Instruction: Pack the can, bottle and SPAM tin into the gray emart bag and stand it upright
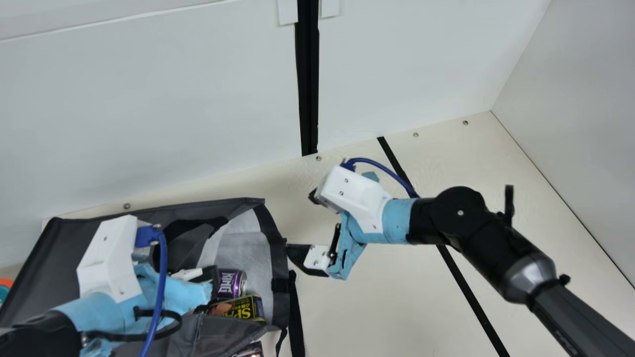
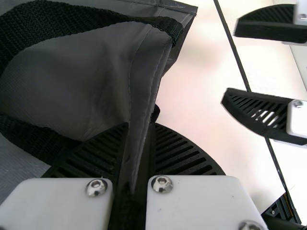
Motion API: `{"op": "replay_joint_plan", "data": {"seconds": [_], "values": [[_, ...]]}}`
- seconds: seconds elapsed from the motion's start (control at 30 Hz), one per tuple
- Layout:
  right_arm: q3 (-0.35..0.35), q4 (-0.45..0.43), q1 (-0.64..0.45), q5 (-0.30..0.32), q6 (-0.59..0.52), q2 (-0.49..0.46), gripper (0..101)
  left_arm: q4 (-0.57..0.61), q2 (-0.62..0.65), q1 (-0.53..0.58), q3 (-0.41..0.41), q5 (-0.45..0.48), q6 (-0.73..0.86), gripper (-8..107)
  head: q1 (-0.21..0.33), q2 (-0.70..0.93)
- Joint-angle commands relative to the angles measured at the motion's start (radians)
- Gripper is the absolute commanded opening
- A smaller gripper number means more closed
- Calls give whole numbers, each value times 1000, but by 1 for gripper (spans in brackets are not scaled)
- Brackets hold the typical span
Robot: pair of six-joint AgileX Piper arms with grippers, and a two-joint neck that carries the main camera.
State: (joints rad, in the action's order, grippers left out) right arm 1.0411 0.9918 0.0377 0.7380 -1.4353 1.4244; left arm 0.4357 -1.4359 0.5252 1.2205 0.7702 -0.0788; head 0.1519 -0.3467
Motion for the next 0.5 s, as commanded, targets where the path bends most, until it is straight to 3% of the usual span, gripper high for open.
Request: {"op": "replay_joint_plan", "data": {"seconds": [0.0, 0.47], "values": [[-14, -26, -6, -21, 37, -33, 95, 0, 0, 0, 0, 0, 0, -8, 23, -2], [-92, -226, -105, -85, 263, -215, 95, 0, 0, 0, 0, 0, 0, -8, 23, -2]]}}
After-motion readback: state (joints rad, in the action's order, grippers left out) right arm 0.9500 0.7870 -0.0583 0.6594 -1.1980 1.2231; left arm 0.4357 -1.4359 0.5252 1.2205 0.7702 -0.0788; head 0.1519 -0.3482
